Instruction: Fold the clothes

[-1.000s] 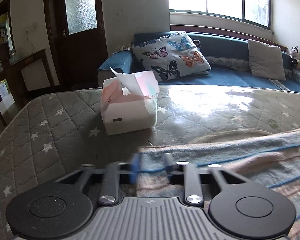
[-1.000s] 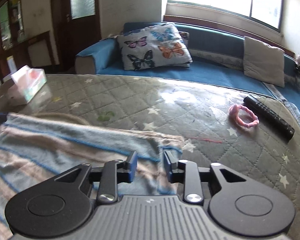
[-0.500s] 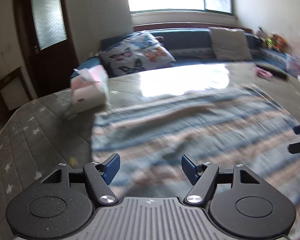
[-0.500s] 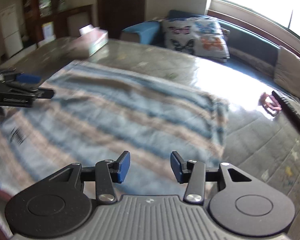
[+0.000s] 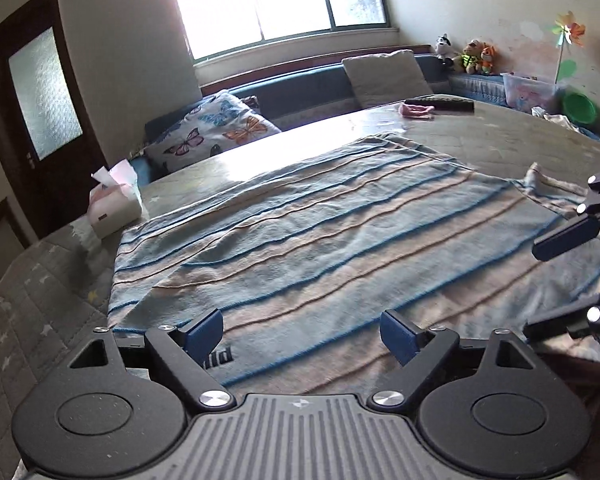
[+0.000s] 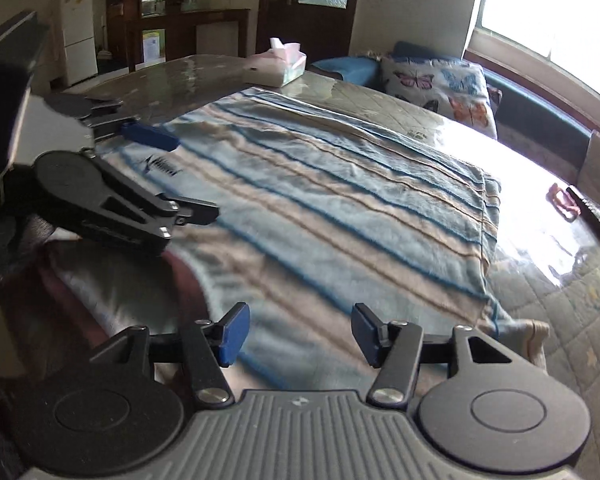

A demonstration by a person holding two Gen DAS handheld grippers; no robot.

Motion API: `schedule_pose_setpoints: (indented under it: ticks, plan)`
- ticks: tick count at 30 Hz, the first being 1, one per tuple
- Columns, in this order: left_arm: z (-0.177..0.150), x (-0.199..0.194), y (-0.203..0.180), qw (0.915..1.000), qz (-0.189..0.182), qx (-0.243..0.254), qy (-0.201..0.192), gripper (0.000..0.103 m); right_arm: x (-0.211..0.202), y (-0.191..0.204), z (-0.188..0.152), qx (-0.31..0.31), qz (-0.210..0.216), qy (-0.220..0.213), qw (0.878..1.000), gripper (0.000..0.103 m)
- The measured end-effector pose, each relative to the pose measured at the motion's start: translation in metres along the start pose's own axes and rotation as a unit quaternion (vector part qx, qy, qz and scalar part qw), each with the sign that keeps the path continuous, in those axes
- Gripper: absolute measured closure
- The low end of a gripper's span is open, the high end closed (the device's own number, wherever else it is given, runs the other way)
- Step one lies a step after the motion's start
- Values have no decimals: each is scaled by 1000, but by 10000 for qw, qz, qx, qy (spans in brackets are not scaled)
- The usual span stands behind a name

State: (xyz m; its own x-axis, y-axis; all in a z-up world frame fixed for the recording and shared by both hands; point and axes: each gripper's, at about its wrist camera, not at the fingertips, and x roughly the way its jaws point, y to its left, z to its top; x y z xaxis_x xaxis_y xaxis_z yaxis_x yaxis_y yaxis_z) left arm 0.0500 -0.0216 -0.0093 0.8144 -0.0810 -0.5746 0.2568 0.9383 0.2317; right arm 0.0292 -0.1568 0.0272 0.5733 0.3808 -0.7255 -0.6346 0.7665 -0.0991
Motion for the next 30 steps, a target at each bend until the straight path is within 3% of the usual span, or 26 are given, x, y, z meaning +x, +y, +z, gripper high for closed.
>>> schedule_pose_setpoints:
  ticks: [4,10,20,27,30]
  plan:
    - [-4,-7,-11,9995,98,273,-93,13,-15,9,-20,-5,-83,-77,9999,45]
    - [-2,-12,-18,9995,59,281,-157,11,-46,-20,-33,802,-274,-399,9956,45]
    - [10,-21,-37,9988,-190,317,-317,6,-59,-58,-72,1607,-725,-116,9843,46]
    - [18,-21,-61,9971,-505,389,-407,1,-67,-72,-86,2017,-981,-172,9744,45]
    - [18,-19,-67,9968,-582,394,-375,1,-76,-89,-90,2357,-1314,-336,9623,45]
